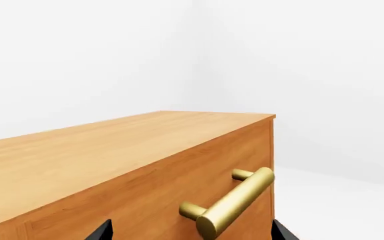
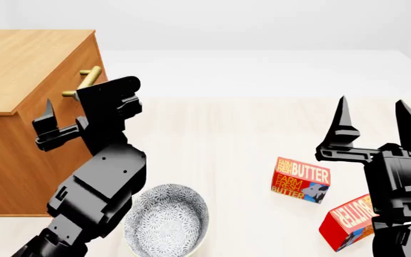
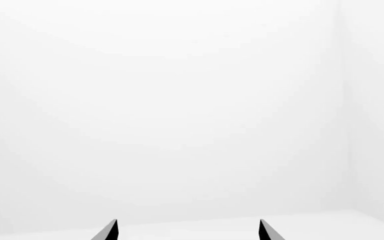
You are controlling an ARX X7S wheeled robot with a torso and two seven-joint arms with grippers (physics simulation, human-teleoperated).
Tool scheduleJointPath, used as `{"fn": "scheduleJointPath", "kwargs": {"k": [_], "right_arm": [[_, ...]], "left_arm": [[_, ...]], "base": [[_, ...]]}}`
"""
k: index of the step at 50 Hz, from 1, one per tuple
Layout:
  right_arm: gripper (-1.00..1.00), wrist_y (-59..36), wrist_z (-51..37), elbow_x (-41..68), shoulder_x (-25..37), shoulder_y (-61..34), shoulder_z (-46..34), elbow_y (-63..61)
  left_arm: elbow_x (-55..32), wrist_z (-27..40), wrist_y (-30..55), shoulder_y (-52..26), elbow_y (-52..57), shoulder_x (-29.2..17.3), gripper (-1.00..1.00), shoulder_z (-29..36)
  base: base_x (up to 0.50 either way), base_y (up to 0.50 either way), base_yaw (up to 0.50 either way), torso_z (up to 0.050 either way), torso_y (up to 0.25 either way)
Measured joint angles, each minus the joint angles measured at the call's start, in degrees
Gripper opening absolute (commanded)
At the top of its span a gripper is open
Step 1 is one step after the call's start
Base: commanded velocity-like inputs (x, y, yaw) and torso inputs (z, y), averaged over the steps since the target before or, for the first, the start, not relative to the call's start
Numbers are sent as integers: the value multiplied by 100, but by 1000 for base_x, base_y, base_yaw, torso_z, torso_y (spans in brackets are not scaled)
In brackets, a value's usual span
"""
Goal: Put the chocolate pudding in the top drawer of the cabinet and close it.
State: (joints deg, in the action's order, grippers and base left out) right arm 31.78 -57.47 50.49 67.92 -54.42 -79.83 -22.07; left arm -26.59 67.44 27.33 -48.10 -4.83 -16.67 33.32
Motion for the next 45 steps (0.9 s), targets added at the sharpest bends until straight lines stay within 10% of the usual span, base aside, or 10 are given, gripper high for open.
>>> {"fn": "scheduleJointPath", "kwargs": {"k": [45], "right_arm": [[100, -103, 94, -13, -111, 33, 67, 23]], "left_arm": [[-578, -2746, -1672, 1182, 2007, -1234, 100, 767]], "base": [[0, 0, 0, 0, 0]]}}
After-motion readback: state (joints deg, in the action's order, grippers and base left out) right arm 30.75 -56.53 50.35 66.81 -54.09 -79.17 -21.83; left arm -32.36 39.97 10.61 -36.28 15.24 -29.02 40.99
